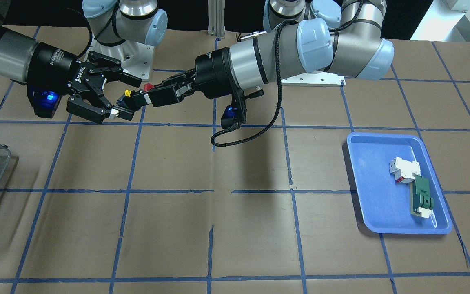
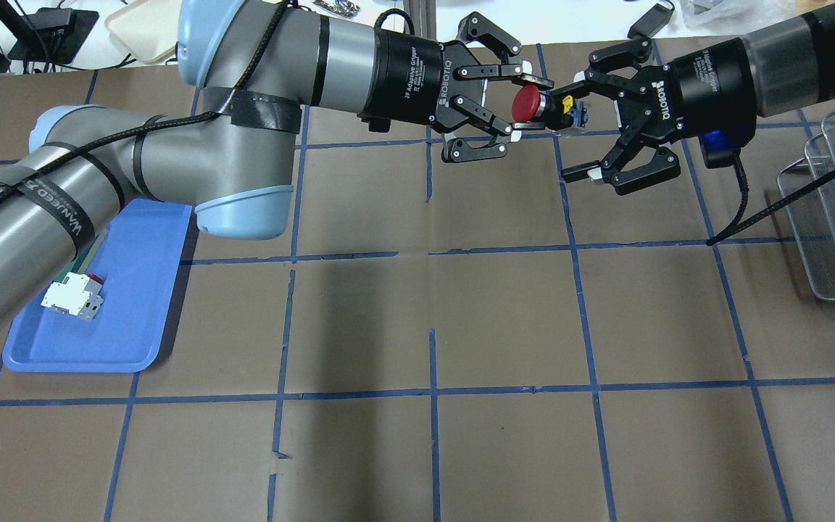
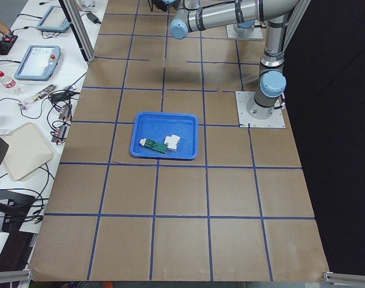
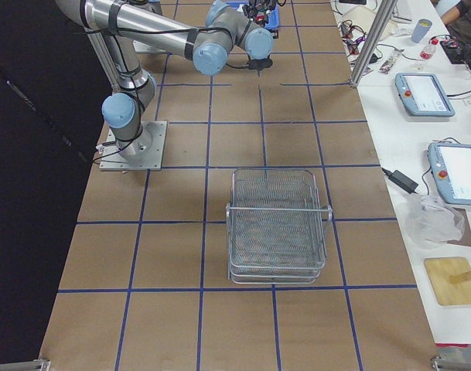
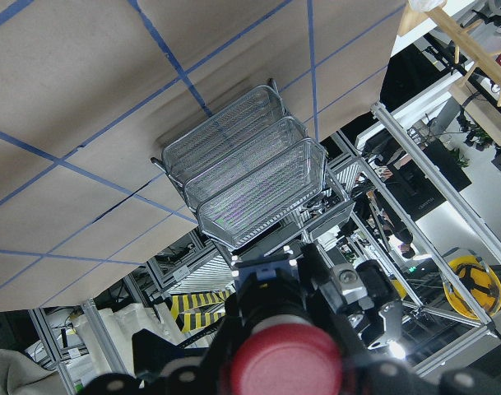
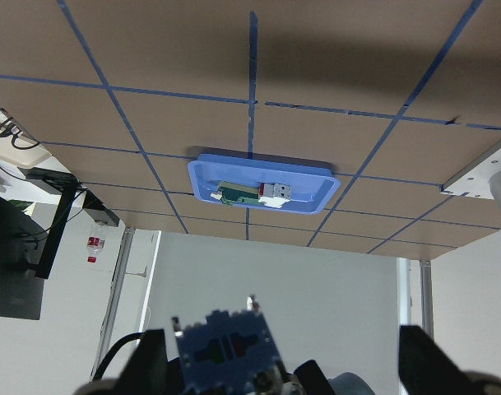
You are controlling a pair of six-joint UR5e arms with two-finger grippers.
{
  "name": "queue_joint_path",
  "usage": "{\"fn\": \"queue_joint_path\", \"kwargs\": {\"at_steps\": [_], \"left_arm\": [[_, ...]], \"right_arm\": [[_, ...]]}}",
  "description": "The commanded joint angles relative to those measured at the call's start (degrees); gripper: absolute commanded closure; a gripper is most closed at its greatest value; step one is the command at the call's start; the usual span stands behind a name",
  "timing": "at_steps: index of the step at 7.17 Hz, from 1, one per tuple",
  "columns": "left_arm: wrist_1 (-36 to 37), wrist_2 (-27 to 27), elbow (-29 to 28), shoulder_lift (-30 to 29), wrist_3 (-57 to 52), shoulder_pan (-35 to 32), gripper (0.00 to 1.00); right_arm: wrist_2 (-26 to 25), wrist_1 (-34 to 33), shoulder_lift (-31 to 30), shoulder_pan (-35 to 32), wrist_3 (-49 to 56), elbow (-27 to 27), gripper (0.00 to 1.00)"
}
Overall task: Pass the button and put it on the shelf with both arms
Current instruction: 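Close the right gripper on the button's base beside the left gripper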
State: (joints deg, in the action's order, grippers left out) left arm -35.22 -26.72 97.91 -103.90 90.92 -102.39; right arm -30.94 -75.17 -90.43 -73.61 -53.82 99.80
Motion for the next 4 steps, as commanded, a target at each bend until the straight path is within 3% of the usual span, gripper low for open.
{"fn": "queue_joint_path", "kwargs": {"at_steps": [1, 4], "left_arm": [[0.07, 0.09, 0.08, 0.19, 0.49, 0.09, 0.95], [0.15, 0.09, 0.61, 0.98, 0.57, 0.09, 0.95]], "right_arm": [[0.00, 0.38, -0.01, -0.12, 0.03, -0.04, 0.00], [0.35, 0.46, -0.36, -0.13, 0.03, -0.04, 0.00]]}}
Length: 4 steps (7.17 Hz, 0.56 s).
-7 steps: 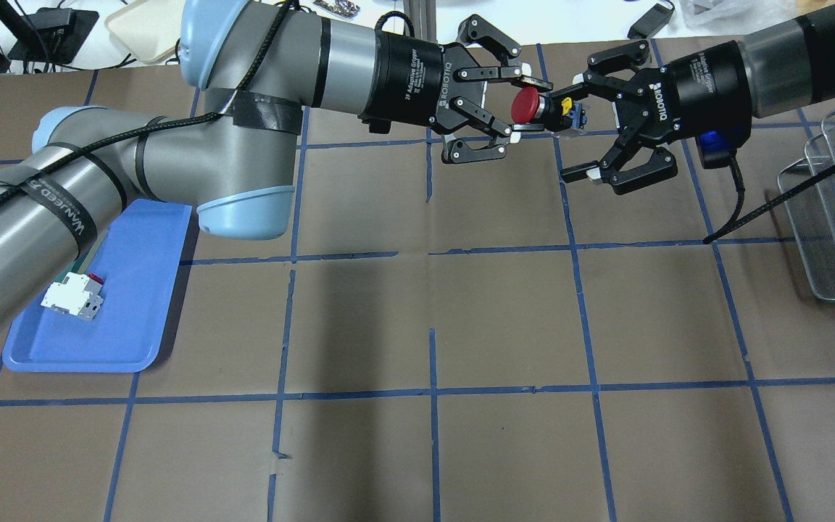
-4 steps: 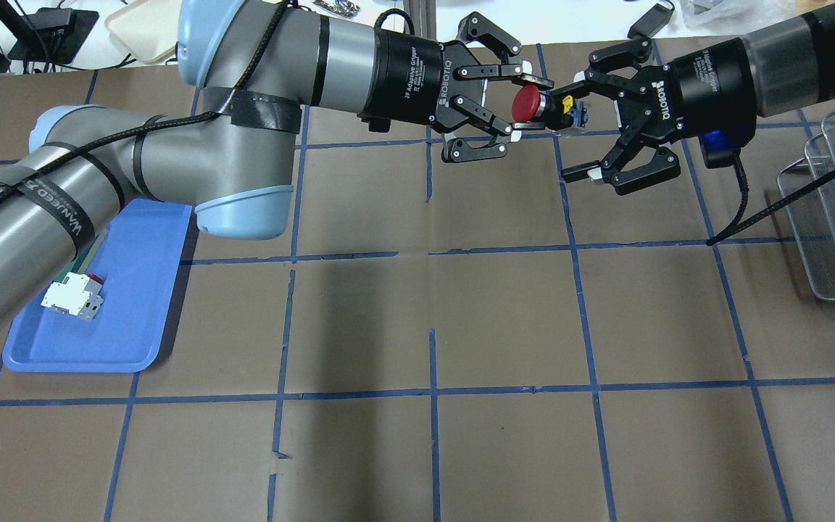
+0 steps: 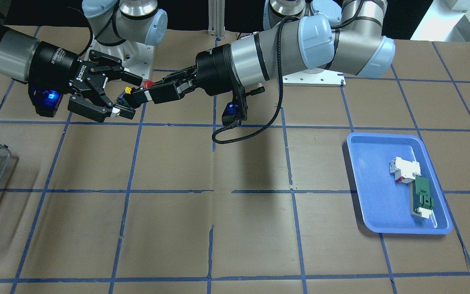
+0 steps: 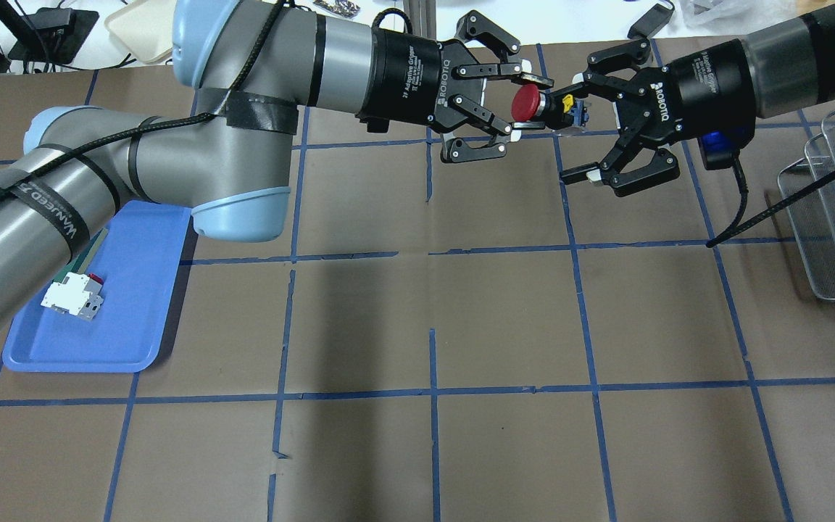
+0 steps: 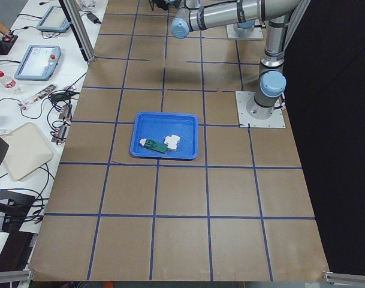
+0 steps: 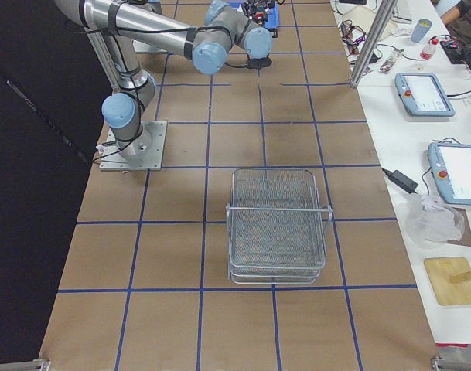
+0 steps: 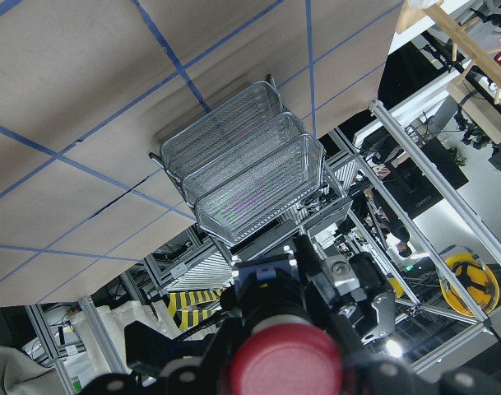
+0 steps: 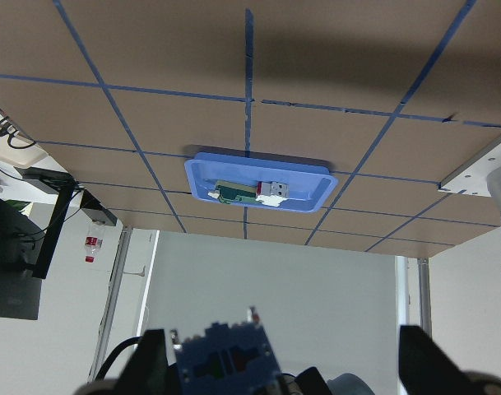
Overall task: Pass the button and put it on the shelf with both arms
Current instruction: 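Close the right gripper on the button's base beside the left gripper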
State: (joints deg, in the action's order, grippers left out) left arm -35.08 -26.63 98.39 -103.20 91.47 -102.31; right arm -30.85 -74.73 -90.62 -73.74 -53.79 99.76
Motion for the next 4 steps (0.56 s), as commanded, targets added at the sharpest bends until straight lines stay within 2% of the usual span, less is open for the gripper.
{"fn": "queue_joint_path", "kwargs": {"at_steps": [1, 4], "left_arm": [[0.01, 0.00, 0.31, 0.45, 0.02, 0.01, 0.95], [0.01, -0.09, 0.58, 0.54, -0.07, 0.01, 0.94]], "right_arm": [[0.87, 0.72, -0.52, 0.00, 0.00, 0.00, 0.00], [0.88, 1.07, -1.66, 0.00, 0.00, 0.17, 0.00]]}}
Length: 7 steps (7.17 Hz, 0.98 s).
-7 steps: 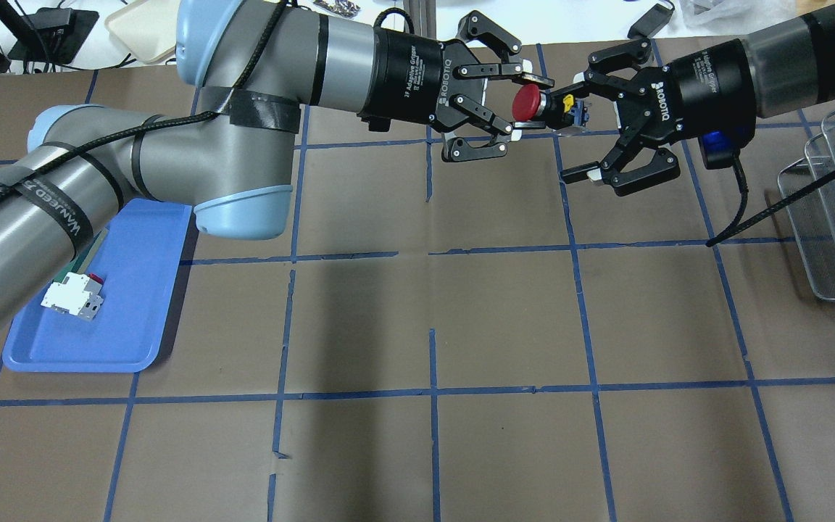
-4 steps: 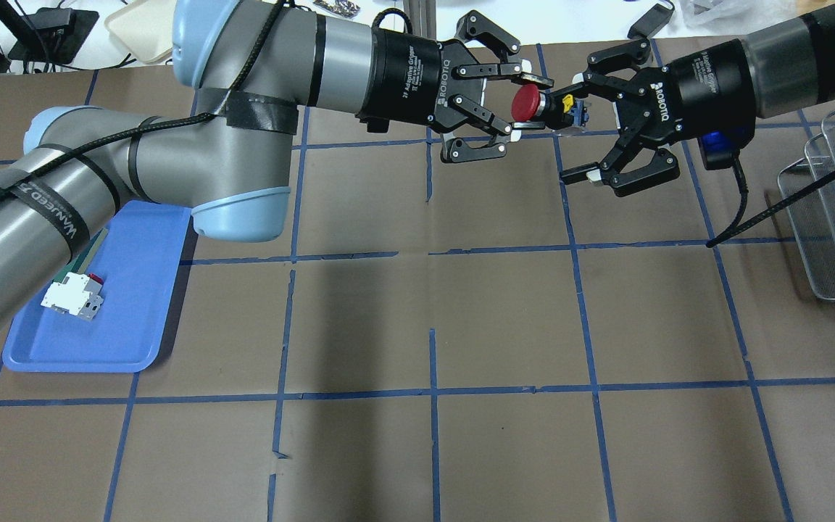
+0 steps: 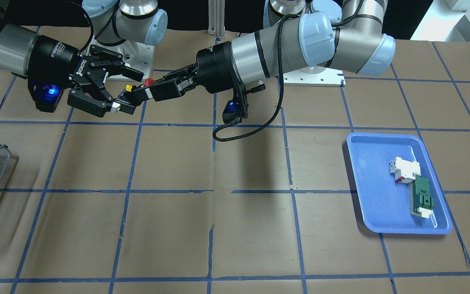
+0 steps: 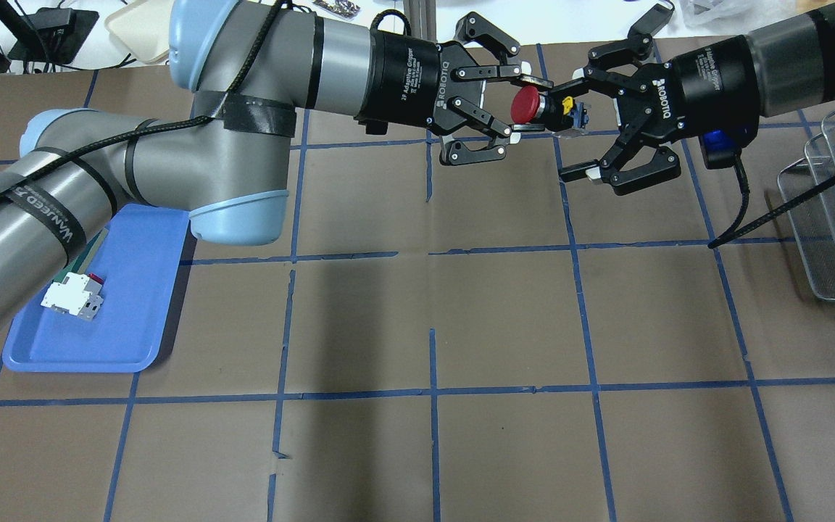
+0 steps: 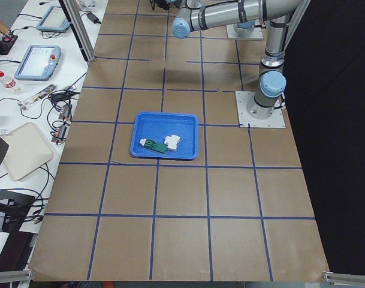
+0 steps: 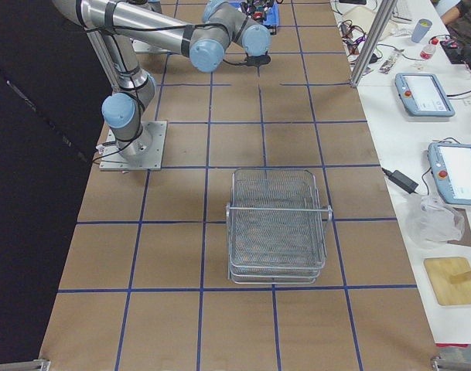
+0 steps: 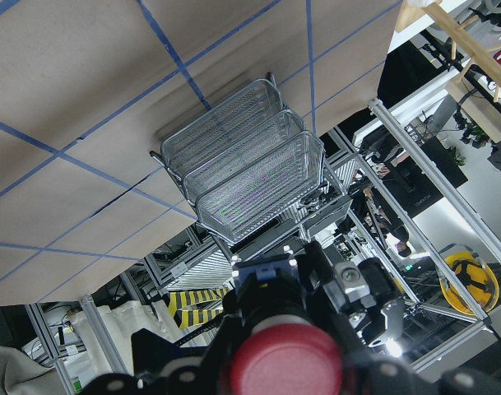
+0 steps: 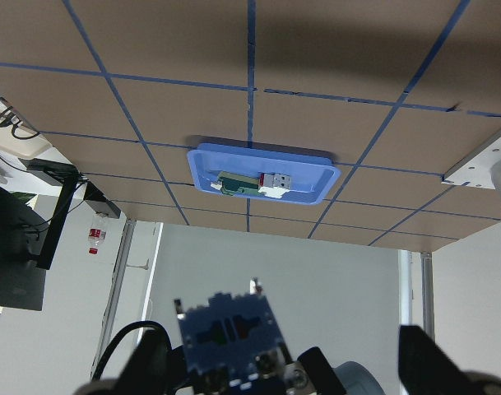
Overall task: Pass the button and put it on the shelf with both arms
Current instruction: 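Close the right gripper on the button's base beside the left gripper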
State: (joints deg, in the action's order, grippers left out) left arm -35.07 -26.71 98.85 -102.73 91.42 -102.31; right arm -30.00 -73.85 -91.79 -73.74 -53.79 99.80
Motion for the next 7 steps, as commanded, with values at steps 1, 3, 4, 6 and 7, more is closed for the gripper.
{"fn": "queue_joint_path", "kwargs": {"at_steps": [1, 3, 4, 6, 7], "left_arm": [[0.00, 0.08, 0.20, 0.16, 0.08, 0.00, 0.95], [0.00, -0.01, 0.20, 0.25, -0.01, 0.00, 0.95], [0.00, -0.10, 0.20, 0.16, -0.01, 0.00, 0.94], [0.00, -0.10, 0.20, 0.16, -0.01, 0.00, 0.94], [0.00, -0.10, 0.20, 0.16, -0.01, 0.00, 0.94]], "right_arm": [[0.03, 0.11, -0.49, 0.00, 0.09, 0.48, 0.00], [0.12, 0.11, -0.50, -0.09, 0.52, 1.45, 0.00], [0.12, 0.11, -0.58, -0.09, 0.44, 1.54, 0.00], [0.20, 0.11, -0.67, -0.18, 0.44, 1.45, 0.00], [0.20, 0.11, -0.67, -1.13, 0.44, 1.45, 0.00]]}}
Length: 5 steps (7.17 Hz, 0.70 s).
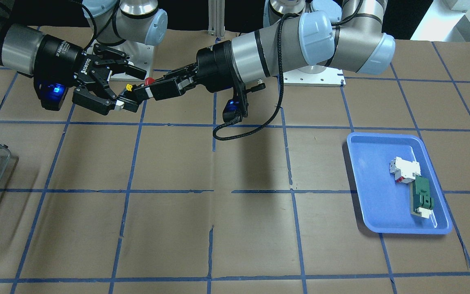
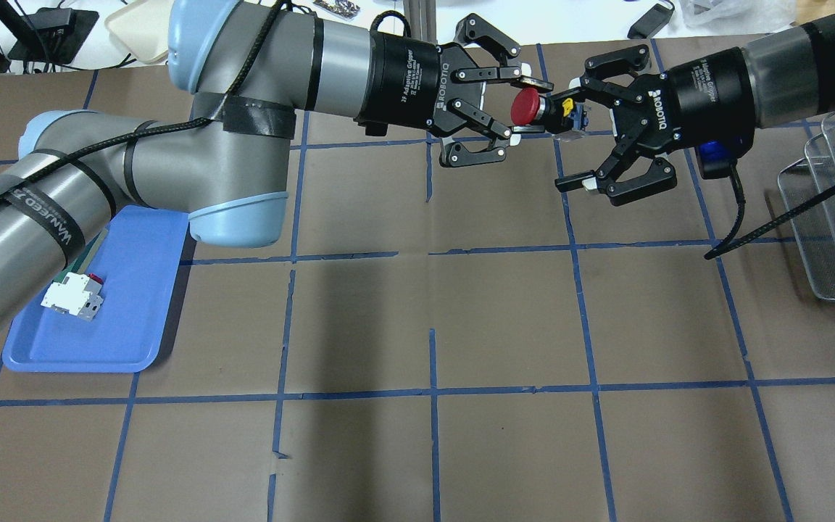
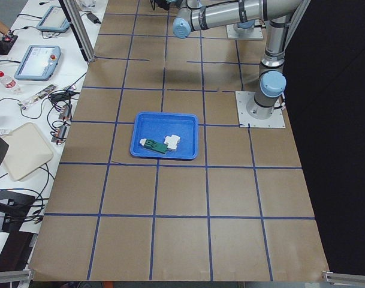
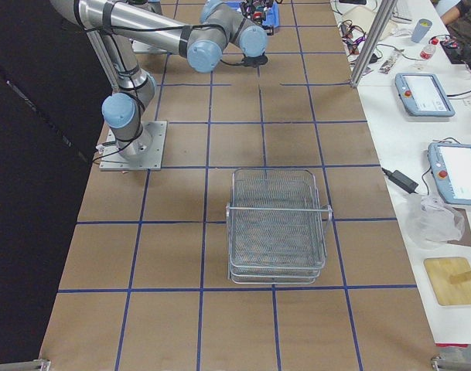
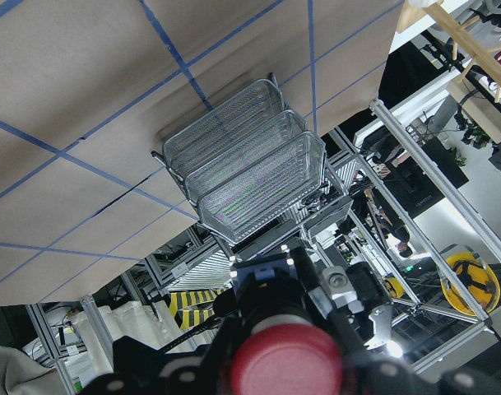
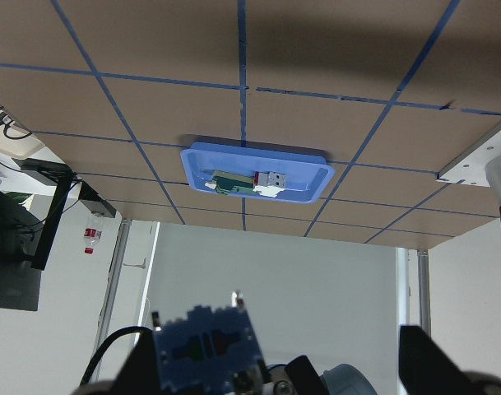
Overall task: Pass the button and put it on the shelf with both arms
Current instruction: 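Close the right gripper on the button's base beside the left gripper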
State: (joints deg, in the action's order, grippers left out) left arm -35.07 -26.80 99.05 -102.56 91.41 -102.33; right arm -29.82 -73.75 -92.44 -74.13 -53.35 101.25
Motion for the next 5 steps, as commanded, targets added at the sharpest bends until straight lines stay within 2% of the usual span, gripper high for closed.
{"fn": "queue_joint_path", "kwargs": {"at_steps": [1, 2, 3, 4, 5], "left_arm": [[0.00, -0.01, -0.09, 0.00, 0.00, 0.03, 0.94], [0.00, -0.01, -0.09, 0.00, 0.00, 0.03, 0.94], [0.00, -0.01, -0.09, 0.00, 0.00, 0.03, 0.94], [0.00, -0.01, -0.09, 0.00, 0.00, 0.03, 0.94], [0.00, 0.17, 0.08, 0.17, 0.00, 0.03, 0.94]], "right_arm": [[-0.06, -0.08, 0.15, -1.53, 0.09, 0.00, 0.09], [-0.06, 0.01, 0.24, -1.54, 0.18, 0.00, 0.14], [-0.06, -0.08, 0.33, -1.54, 0.18, 0.00, 0.27], [0.03, -0.08, 0.33, -1.45, 0.18, 0.00, 0.60], [0.03, -0.08, 0.33, -1.45, 0.18, 0.00, 0.70]]}}
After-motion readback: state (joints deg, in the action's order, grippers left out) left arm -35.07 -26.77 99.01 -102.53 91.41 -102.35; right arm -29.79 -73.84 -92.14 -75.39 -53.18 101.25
